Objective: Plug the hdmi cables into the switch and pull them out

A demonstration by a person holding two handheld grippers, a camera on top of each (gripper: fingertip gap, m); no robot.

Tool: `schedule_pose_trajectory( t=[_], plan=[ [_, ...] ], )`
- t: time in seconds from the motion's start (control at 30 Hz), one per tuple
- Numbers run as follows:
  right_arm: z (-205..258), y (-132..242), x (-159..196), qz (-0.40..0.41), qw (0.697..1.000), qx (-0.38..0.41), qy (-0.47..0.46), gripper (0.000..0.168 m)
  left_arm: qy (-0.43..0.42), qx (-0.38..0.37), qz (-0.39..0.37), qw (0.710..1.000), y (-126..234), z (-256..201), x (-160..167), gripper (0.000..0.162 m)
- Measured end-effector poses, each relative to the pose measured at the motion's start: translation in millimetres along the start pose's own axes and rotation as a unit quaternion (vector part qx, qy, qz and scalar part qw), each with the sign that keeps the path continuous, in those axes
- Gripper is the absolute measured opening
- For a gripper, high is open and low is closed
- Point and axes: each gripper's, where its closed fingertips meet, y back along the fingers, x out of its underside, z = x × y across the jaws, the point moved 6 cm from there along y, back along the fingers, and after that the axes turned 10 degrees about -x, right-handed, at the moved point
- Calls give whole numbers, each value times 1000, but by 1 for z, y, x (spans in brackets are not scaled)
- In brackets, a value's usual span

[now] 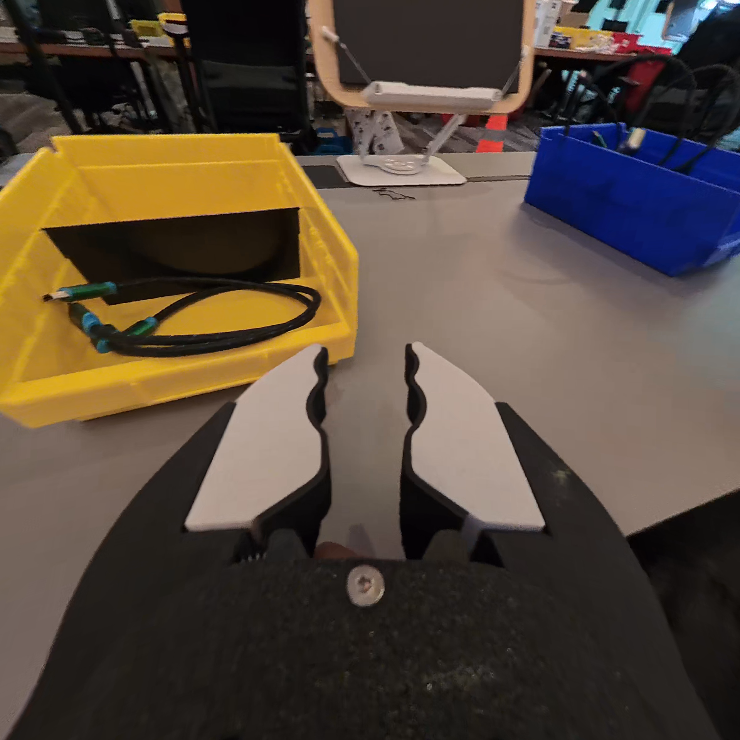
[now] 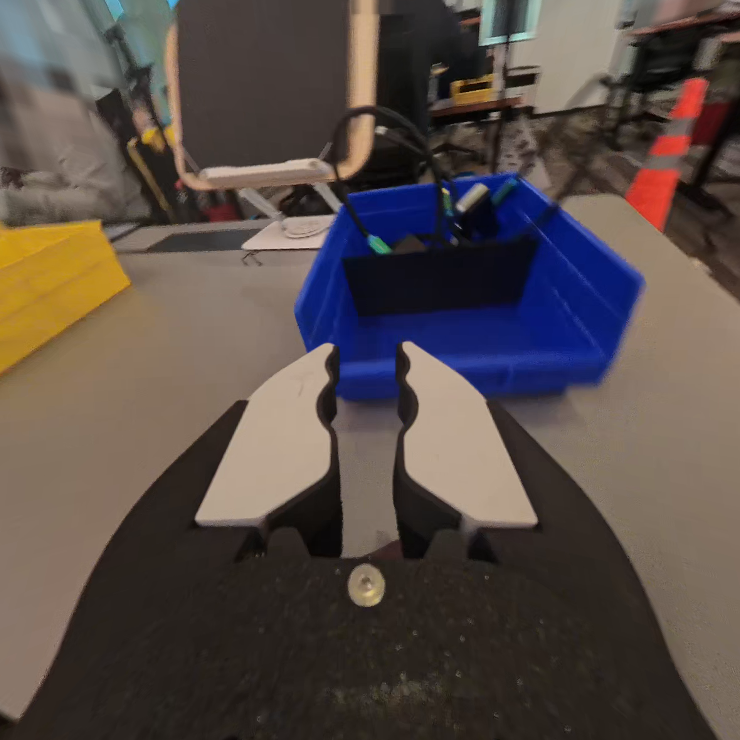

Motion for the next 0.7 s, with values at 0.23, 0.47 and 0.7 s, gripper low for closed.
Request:
schedule_pose_trajectory(
  t=[0.23,0.47,0.7],
  plan=[
    [11,40,6,-18,999,23,21,26,4,-63,-2,998,-2,18,-6,42],
    [-7,30,21,41,997,59,42,31,8,-50,16,999,-6,11,-1,42],
    [-17,32,19,39,995,80,51,31,30,-43,33,998,-9,12,4,41]
  ],
)
